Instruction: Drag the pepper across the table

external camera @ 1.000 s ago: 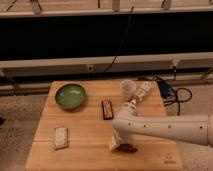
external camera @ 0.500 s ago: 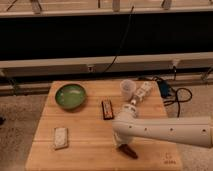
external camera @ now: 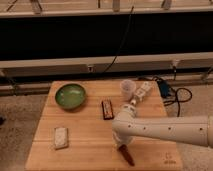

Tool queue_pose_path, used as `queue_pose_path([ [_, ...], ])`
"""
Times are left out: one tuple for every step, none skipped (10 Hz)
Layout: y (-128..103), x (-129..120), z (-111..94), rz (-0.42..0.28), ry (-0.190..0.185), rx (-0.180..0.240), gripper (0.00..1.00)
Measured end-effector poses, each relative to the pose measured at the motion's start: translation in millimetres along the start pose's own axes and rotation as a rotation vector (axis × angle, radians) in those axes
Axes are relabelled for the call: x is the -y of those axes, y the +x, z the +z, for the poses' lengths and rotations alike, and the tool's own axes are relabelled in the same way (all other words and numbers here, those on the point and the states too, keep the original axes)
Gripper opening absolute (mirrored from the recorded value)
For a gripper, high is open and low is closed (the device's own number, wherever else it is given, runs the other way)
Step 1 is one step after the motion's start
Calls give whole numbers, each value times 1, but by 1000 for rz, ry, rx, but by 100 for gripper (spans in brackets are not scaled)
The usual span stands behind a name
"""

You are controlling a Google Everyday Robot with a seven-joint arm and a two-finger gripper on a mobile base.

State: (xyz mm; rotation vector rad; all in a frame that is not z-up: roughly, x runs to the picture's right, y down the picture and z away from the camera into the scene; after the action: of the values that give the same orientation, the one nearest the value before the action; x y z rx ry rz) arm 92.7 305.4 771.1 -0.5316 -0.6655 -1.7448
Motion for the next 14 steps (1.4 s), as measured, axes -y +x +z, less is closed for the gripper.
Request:
queue_pose_path([
  [-1,-3,-1,3,-4,1,0],
  [-1,-2,-1,2,-5,2,0],
  [1,-4,0,3,-4,4,0],
  [4,-7,0,8,-5,5,0],
  [6,-9,-1,11,-7,5,0],
  [7,-11,-1,13,-9,6,0],
  [7,-12,-1,14,-10,7,0],
  [9,-15,-1,17,-14,7,0],
  [14,-18,-2,21,-17,5,0],
  [20,-22,-3,27,-16,6,0],
  [23,-23,-4,32,-16,7,0],
  [25,-26,-4,37,-17,8,0],
  [28,-30,-5,43,-18,7,0],
  [32,-31,-6,45,-20,7,0],
])
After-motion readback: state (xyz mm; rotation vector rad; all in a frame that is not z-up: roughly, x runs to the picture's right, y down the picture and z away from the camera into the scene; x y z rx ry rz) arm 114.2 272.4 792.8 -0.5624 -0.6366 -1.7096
